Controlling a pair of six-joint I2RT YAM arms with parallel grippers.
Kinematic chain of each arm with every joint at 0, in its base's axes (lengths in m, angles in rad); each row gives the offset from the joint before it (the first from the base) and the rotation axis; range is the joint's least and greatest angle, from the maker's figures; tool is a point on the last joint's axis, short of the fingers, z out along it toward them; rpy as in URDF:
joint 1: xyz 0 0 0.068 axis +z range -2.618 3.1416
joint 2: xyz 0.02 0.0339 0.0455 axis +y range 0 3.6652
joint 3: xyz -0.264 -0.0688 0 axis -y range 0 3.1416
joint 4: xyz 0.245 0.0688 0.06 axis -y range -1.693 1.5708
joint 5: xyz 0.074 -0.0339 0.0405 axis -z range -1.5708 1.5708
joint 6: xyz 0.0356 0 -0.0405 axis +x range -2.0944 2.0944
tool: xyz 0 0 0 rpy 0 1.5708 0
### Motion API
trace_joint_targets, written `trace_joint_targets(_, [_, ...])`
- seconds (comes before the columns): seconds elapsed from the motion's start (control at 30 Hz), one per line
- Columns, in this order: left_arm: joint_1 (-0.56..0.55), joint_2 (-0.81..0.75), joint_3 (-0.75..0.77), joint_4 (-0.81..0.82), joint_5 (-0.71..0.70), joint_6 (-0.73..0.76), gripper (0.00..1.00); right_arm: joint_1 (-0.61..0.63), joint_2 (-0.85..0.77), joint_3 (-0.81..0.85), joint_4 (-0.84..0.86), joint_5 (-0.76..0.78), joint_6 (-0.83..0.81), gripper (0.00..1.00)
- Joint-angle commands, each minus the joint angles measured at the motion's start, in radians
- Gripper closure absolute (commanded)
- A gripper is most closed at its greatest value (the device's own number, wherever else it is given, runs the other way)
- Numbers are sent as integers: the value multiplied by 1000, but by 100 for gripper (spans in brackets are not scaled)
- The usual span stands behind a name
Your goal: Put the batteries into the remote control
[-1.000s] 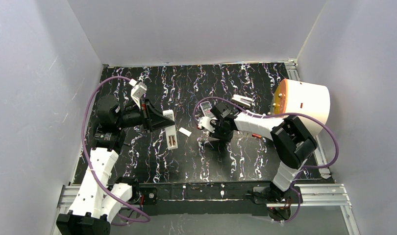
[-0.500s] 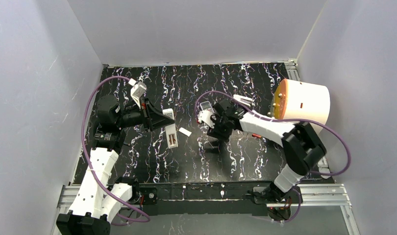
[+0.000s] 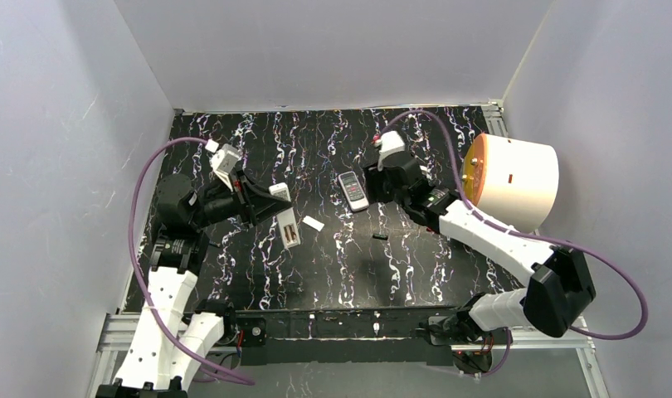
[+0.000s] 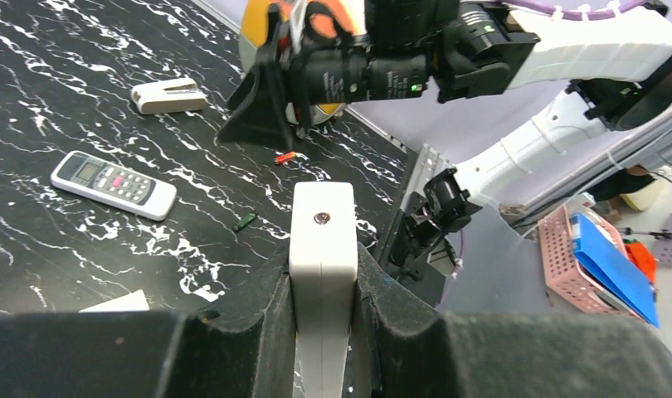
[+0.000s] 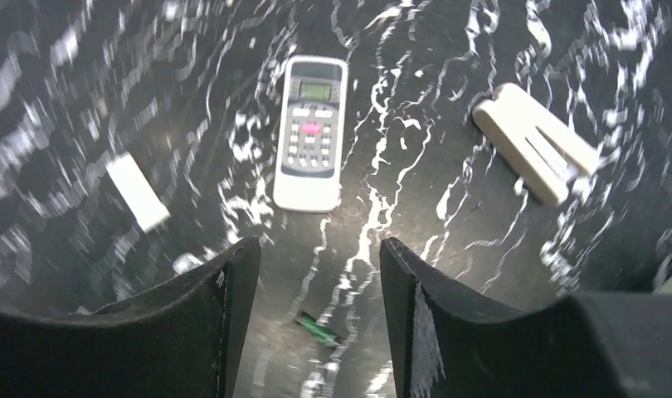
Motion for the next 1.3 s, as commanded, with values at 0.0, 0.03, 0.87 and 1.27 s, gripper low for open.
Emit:
trace_joint_targets(0.0, [-1, -56, -29, -11, -81, 33, 100, 2, -86, -8, 14, 275, 629, 37])
trace_joint_targets(0.03, [-1, -65, -35, -18, -97, 35, 100, 3, -85, -5, -25, 308, 728, 38])
trace_joint_targets(0.87, [-3, -155, -141, -105, -189, 111, 100, 23, 379, 147, -599, 104, 1490, 47])
trace_joint_targets(1.27, [-5, -152, -140, -113, -194, 118, 100, 23, 398, 103, -592, 78, 1514, 49])
